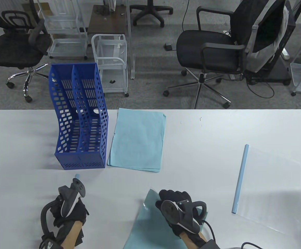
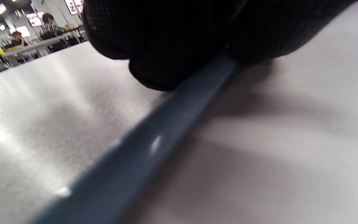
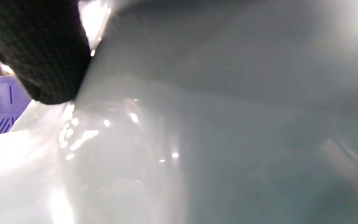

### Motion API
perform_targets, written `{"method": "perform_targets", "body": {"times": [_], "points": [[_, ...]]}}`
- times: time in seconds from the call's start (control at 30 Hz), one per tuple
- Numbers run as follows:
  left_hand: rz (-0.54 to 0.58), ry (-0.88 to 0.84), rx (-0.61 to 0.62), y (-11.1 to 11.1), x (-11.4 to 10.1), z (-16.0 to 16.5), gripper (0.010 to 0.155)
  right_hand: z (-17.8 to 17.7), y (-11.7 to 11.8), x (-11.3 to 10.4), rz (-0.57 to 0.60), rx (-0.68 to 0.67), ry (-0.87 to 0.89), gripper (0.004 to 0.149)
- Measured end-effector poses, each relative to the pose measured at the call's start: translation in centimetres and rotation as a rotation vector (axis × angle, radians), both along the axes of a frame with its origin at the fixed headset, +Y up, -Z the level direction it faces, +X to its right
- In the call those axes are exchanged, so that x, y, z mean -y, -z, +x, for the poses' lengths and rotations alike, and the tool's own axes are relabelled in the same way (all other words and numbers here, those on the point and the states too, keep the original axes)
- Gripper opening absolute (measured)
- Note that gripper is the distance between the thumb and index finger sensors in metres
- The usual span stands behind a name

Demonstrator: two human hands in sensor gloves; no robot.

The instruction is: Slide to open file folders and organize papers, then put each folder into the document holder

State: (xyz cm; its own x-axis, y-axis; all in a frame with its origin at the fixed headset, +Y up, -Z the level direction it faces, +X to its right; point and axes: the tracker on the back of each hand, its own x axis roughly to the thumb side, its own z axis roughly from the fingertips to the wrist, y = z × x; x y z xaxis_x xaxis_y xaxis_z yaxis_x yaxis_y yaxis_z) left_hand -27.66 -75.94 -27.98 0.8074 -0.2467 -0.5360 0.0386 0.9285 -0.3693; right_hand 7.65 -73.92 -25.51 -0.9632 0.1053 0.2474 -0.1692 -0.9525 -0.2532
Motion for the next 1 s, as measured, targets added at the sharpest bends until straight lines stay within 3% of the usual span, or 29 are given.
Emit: {"method": "perform_targets", "body": {"times": [0.2,0.3,0.4,0.43,0.53,0.6,0.77,1.0], "points": [[0.02,-0.147,-0.007,-0.1,0.3,-1.0,0.055,-0.9,-0.2,0.4,-0.016,-0.076,-0.02,0.048],[0.022,-0.471,0.059,-0.7,0.0,-1.2,0.053,-1.5,-0.4,0.6,-0.046,-0.139,-0.024,0.047],[0.183,-0.927,0.201,-1.1,0.1,-1.2,0.052,-1.8,-0.6,0.5,-0.063,-0.2,-0.025,0.047],[0.287,-1.092,0.26,-1.0,0.2,-1.2,0.052,-2.0,-0.6,0.5,-0.075,-0.231,-0.018,0.047],[0.51,-1.507,0.279,-0.9,0.6,-1.4,0.051,-2.3,-1.0,0.5,-0.096,-0.279,-0.007,0.047],[0.601,-1.658,0.243,-1.0,0.8,-1.8,0.051,-2.6,-1.2,0.5,-0.099,-0.302,-0.012,0.047],[0.822,-1.851,0.177,-1.2,1.6,-3.1,0.05,-3.5,-1.8,0.3,-0.103,-0.357,-0.039,0.047],[0.854,-1.908,0.08,-1.3,2.2,-3.9,0.05,-4.2,-2.5,0.0,-0.117,-0.402,-0.058,0.046]]}}
